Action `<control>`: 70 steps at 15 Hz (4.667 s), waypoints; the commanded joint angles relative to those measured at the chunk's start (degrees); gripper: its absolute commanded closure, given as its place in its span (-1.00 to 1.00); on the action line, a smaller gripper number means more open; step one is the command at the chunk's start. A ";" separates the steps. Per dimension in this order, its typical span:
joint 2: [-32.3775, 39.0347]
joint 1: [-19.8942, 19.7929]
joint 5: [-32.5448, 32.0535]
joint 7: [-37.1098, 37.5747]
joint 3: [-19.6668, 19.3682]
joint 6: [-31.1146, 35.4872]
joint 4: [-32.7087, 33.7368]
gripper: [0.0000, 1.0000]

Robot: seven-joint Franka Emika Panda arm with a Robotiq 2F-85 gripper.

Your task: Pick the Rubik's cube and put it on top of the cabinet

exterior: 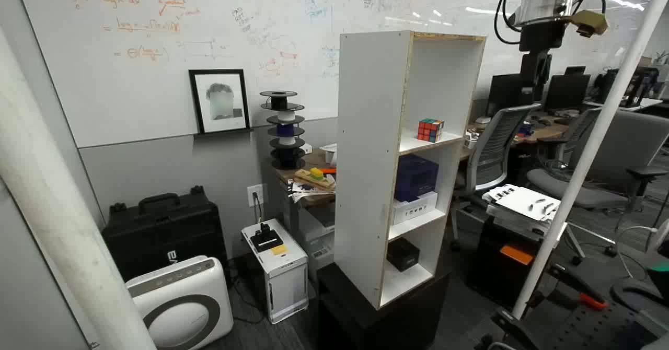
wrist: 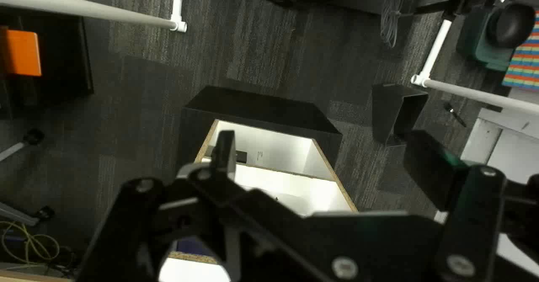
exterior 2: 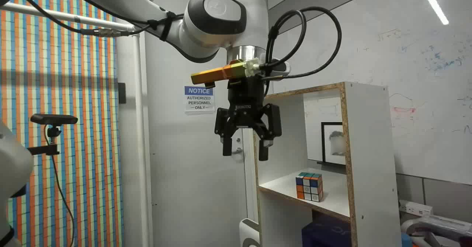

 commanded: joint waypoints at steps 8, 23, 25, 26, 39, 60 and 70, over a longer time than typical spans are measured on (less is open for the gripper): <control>1.43 -0.89 8.10 -0.62 -2.76 19.46 -4.83 -1.00; 19.95 6.87 44.43 -33.36 -4.83 53.27 -6.25 -1.00; 21.06 6.67 45.90 -35.84 -4.91 53.39 -4.33 -1.00; 21.86 6.57 47.25 -37.37 -4.85 53.83 -3.32 -1.00; 30.83 5.82 71.64 -56.77 -3.13 52.41 5.08 -0.16; -7.99 -1.34 30.94 -9.60 -1.88 21.86 2.03 0.23; 3.18 7.45 39.06 -1.97 -2.39 51.30 7.76 0.23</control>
